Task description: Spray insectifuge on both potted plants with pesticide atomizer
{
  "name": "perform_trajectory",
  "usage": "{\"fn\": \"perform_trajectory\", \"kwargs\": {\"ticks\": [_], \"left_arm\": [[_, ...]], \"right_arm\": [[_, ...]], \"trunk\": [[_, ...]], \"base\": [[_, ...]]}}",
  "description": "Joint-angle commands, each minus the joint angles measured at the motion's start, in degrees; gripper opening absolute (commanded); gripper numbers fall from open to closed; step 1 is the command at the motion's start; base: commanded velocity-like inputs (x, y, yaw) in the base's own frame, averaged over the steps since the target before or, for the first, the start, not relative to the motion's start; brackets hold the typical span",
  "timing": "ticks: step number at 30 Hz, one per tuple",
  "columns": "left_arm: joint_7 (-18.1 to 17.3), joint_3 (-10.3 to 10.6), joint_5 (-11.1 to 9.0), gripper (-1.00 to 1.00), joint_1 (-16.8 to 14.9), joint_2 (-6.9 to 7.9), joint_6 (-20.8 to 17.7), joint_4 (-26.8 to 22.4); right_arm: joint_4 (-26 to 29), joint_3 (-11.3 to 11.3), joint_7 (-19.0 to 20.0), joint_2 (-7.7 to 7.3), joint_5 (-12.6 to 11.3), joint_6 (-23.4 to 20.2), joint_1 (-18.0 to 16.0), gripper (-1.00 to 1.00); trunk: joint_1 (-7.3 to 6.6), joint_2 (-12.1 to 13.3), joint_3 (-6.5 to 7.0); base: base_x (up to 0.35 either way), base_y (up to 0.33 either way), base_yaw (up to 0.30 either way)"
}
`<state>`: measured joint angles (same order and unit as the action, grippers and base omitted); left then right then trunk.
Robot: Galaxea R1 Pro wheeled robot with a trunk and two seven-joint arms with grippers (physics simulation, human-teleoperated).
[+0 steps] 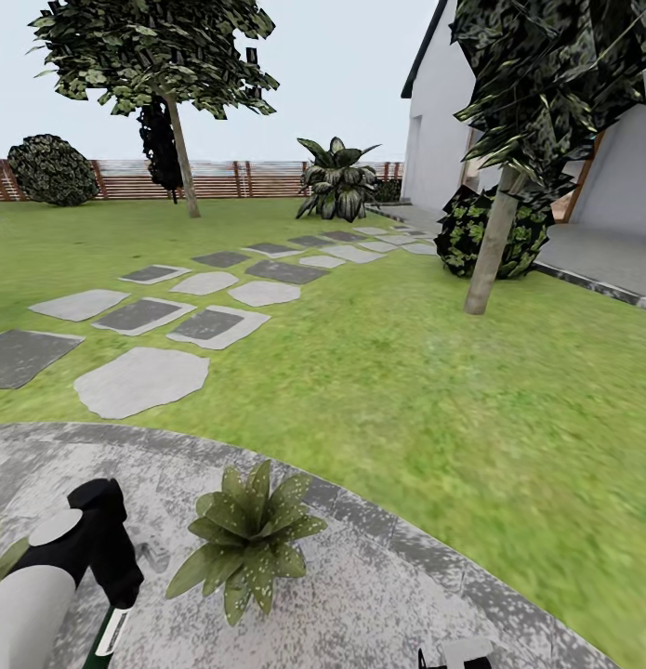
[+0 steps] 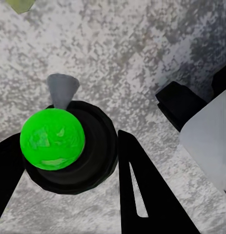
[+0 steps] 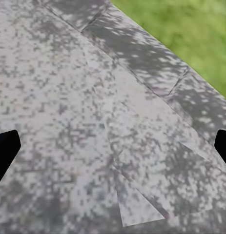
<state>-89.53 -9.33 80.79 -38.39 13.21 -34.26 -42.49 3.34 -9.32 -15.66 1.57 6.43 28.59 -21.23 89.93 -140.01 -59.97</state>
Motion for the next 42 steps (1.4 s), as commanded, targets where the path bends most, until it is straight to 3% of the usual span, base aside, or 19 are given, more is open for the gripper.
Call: {"fn": "perform_trajectory", "kwargs": {"ticks": [1, 13, 19, 24, 28, 38, 42], "left_arm": [[-0.47, -0.20, 0.38, -1.00, -0.02, -0.07, -0.61, -0.05], [-0.47, -0.05, 0.27, -1.00, -0.02, -0.31, -1.07, 0.36], [-0.47, -0.09, -0.13, -1.00, 0.15, -1.35, -1.07, 0.74], [-0.47, -0.15, 0.01, -1.00, 0.15, -3.28, -1.07, 2.65], [-0.47, -0.16, 0.14, -1.00, 0.17, -2.83, -1.07, 5.13], [-0.38, -0.19, 0.37, -1.00, 1.28, -2.31, -1.10, 5.14], [3.30, -0.22, 0.26, -1.00, 1.29, -2.35, -1.15, 4.87]], "right_arm": [[-0.06, -0.17, -0.60, 0.01, 0.60, -0.03, -0.04, 1.00], [-0.01, -0.20, -0.60, 0.01, 0.60, -0.03, -0.04, 1.00], [0.00, -0.17, -0.62, 0.10, 0.60, -0.06, -0.04, 1.00], [0.00, -0.17, -0.62, 0.10, 0.60, -0.06, -0.04, 1.00], [0.00, -0.17, -0.66, 0.10, 0.59, -0.09, -0.04, 1.00], [-0.07, -0.17, -0.62, 0.01, 0.60, -0.08, -0.04, 1.00], [-0.01, -0.17, -0.63, 0.08, 0.54, -0.09, -0.04, 1.00]], "trunk": [[-0.01, -0.02, -0.05], [-0.01, -0.02, -0.05], [-0.01, -0.02, -0.05], [-0.01, -0.02, -0.05], [-0.01, -0.02, -0.05], [-0.01, -0.02, -0.05], [-0.01, -0.02, -0.05]], "base": [[0.000, 0.000, 0.000], [0.000, 0.199, 0.000], [0.000, 0.008, -0.015], [0.000, 0.000, -0.220], [0.000, 0.000, -0.172], [-0.003, 0.001, -0.005], [-0.198, 0.154, 0.000]]}}
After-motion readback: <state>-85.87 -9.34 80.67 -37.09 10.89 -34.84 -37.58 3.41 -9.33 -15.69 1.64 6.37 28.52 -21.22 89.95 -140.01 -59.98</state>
